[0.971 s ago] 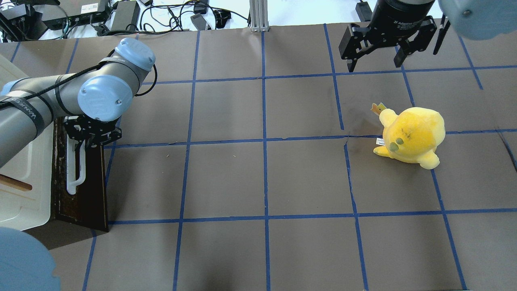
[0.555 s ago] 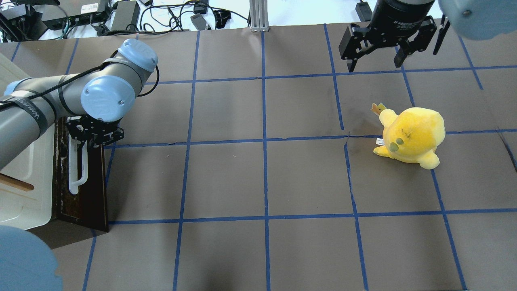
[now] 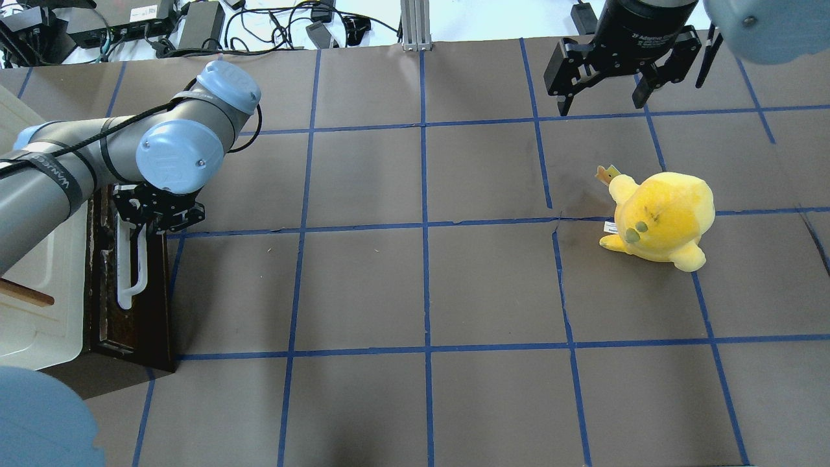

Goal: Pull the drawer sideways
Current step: 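Pull the handle with the left gripper, sliding the drawer out from the box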

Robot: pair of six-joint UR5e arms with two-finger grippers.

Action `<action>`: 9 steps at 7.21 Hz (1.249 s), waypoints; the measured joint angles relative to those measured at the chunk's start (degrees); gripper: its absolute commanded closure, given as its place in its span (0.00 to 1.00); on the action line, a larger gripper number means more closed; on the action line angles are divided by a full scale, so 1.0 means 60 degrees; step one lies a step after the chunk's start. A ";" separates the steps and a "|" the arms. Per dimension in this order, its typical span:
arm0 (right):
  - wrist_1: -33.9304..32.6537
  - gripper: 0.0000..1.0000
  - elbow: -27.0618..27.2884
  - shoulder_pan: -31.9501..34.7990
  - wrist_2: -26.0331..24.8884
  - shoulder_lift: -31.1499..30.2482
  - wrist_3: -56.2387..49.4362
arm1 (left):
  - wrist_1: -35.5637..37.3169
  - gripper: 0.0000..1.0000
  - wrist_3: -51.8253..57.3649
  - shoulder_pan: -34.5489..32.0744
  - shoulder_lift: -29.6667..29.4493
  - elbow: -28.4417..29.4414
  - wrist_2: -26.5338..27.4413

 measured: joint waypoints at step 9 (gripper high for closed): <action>0.0000 0.00 0.0000 0.0000 0.0004 0.0000 -0.0001 | -0.0466 1.00 -0.0599 -0.0254 -0.0269 0.0271 0.0054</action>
